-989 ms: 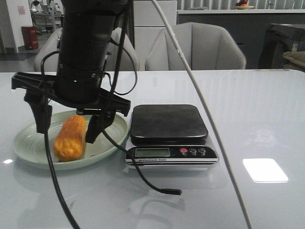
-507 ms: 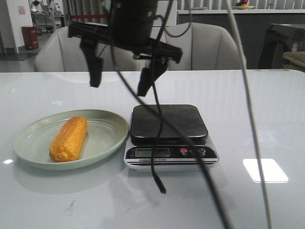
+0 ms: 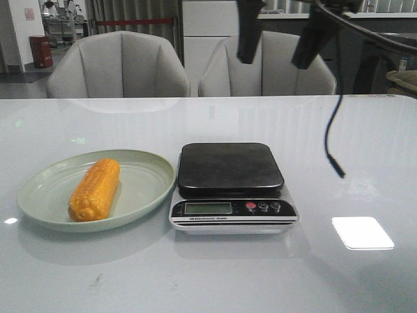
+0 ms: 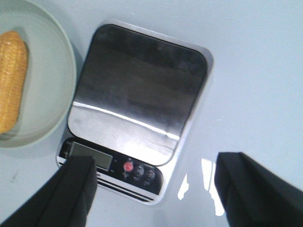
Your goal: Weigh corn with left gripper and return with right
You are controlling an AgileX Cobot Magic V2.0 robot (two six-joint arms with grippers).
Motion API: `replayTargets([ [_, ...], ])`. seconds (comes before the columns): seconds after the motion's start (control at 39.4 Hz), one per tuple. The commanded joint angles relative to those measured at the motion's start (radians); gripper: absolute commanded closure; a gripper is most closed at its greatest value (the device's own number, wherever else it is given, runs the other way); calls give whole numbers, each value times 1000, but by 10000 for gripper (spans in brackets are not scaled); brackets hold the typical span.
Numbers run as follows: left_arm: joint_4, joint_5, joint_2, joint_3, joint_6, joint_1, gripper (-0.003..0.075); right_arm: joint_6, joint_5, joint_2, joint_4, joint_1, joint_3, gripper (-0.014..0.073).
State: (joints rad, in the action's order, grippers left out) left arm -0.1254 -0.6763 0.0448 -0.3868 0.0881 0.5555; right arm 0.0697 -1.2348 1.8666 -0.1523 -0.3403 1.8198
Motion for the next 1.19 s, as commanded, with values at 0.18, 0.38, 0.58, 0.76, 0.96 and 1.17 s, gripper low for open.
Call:
replayTargets([
  [0.18, -8, 77, 13, -24, 1, -3, 596, -133, 235, -313, -7, 34, -333, -15],
  [0.38, -8, 77, 13, -24, 1, -3, 596, -142, 557, -561, -7, 34, -643, -15],
  [0.58, -8, 77, 13, -24, 1, -3, 596, -152, 758, -817, -7, 34, -897, -15],
  [0.76, -8, 77, 13, -24, 1, -3, 596, -162, 934, -1078, -7, 34, -1125, -15],
  [0.96, -8, 77, 13, -24, 1, -3, 596, -194, 968, -1434, -7, 31, -1321, -15],
  [1.17, -8, 77, 13, -24, 1, -3, 596, -194, 1077, -1710, -9, 31, -1531, -15],
])
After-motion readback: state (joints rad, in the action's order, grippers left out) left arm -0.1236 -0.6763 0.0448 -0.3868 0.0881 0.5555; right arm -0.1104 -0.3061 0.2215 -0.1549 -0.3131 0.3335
